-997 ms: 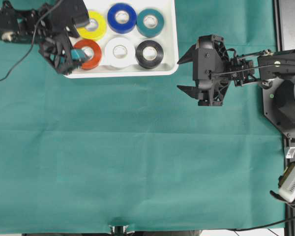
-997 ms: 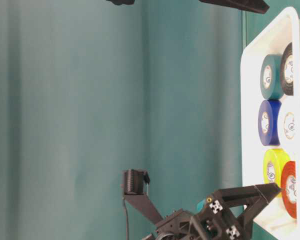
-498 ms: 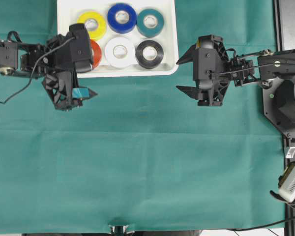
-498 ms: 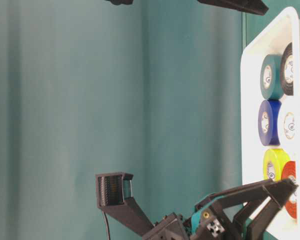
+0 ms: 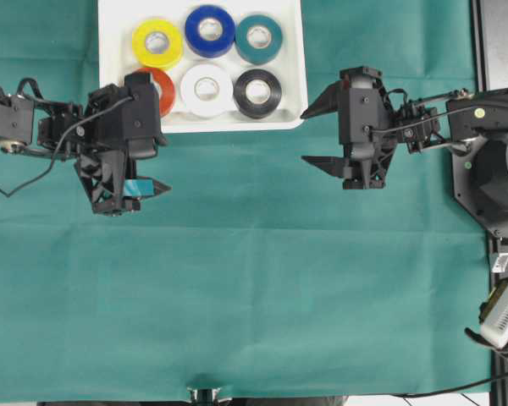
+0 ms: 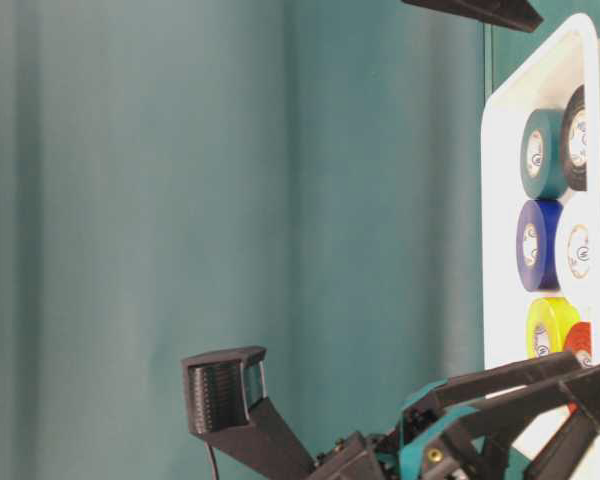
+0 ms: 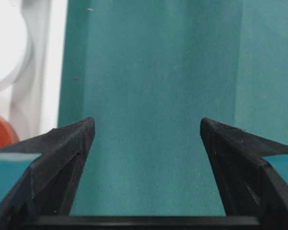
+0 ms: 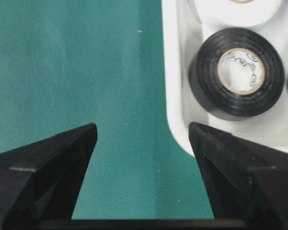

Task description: Put the tape alternately from left to right into the white case.

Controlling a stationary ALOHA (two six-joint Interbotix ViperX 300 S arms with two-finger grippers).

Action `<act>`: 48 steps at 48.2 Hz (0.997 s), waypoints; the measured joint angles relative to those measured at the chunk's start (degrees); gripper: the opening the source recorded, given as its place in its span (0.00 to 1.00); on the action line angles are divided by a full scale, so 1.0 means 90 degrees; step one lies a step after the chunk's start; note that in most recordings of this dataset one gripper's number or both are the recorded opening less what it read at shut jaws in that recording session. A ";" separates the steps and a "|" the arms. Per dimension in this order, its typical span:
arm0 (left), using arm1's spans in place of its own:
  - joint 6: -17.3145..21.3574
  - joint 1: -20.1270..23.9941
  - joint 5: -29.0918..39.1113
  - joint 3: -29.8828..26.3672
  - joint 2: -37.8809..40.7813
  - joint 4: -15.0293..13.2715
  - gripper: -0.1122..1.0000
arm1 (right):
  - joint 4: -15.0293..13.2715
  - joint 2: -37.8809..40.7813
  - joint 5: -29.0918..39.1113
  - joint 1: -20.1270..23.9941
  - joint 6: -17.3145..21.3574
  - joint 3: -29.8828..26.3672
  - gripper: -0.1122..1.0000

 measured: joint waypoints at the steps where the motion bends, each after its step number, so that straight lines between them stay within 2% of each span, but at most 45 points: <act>1: 0.0029 0.0000 -0.0010 0.0000 0.0010 0.0000 0.93 | 0.0000 0.0000 -0.0010 0.0000 0.0000 0.0000 0.93; 19: 0.0605 0.0010 -0.0029 0.0146 -0.0176 0.0000 0.93 | -0.0010 -0.0186 -0.0049 0.0000 0.0010 0.0029 0.93; 48: 0.0654 0.0000 -0.0059 0.0459 -0.0781 0.0000 0.93 | -0.0010 -0.1396 -0.0059 0.0000 0.0020 0.0625 0.93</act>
